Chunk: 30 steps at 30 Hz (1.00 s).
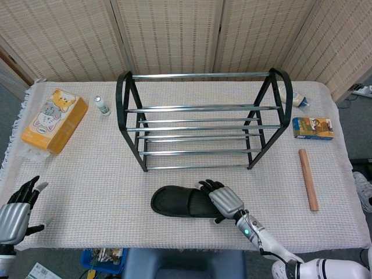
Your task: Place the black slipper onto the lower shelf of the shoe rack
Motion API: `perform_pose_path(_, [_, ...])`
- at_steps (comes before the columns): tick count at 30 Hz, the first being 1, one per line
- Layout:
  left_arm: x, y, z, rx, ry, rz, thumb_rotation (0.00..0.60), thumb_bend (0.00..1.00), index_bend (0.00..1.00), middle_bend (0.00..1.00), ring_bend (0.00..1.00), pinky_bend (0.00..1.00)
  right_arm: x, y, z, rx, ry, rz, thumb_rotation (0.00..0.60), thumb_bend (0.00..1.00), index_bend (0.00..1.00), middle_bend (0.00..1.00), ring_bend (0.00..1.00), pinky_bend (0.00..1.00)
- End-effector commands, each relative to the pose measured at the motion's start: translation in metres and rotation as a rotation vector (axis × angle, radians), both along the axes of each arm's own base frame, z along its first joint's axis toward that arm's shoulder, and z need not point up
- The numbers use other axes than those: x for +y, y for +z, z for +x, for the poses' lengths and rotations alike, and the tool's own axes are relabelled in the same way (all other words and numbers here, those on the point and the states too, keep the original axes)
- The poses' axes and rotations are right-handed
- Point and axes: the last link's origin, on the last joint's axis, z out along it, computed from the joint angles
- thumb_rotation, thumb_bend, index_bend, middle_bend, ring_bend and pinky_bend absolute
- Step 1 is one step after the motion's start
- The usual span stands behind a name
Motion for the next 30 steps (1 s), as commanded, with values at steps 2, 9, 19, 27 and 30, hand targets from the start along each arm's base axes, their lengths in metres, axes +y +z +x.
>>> perform_pose_path(2, [-0.001, 0.000, -0.002, -0.003, 0.005, 0.000, 0.600, 0.22, 0.16, 0.06, 0.10, 0.23, -0.002, -0.007, 0.002, 0.015, 0.007, 0.010, 0.600, 0.04, 0.00, 0.04, 0.00, 0.10])
perform_pose_path(9, [-0.003, 0.000, -0.005, 0.009, 0.013, 0.006, 0.600, 0.22, 0.16, 0.06, 0.10, 0.23, -0.005, -0.013, 0.005, 0.038, 0.003, 0.019, 0.600, 0.05, 0.00, 0.07, 0.01, 0.10])
perform_pose_path(19, [-0.002, -0.004, -0.008, 0.003, 0.015, -0.007, 0.600, 0.22, 0.16, 0.06, 0.10, 0.23, -0.005, -0.023, 0.016, 0.066, 0.028, 0.022, 0.600, 0.06, 0.00, 0.07, 0.01, 0.10])
perform_pose_path(27, [-0.002, -0.003, -0.010, 0.000, 0.019, -0.006, 0.600, 0.22, 0.16, 0.06, 0.10, 0.23, -0.008, -0.026, 0.021, 0.062, 0.038, -0.021, 0.600, 0.34, 0.02, 0.14, 0.01, 0.10])
perform_pose_path(30, [-0.002, -0.005, -0.011, 0.000, 0.022, -0.010, 0.600, 0.22, 0.16, 0.06, 0.10, 0.23, -0.008, -0.028, 0.021, 0.067, 0.043, -0.028, 0.600, 0.38, 0.06, 0.17, 0.02, 0.10])
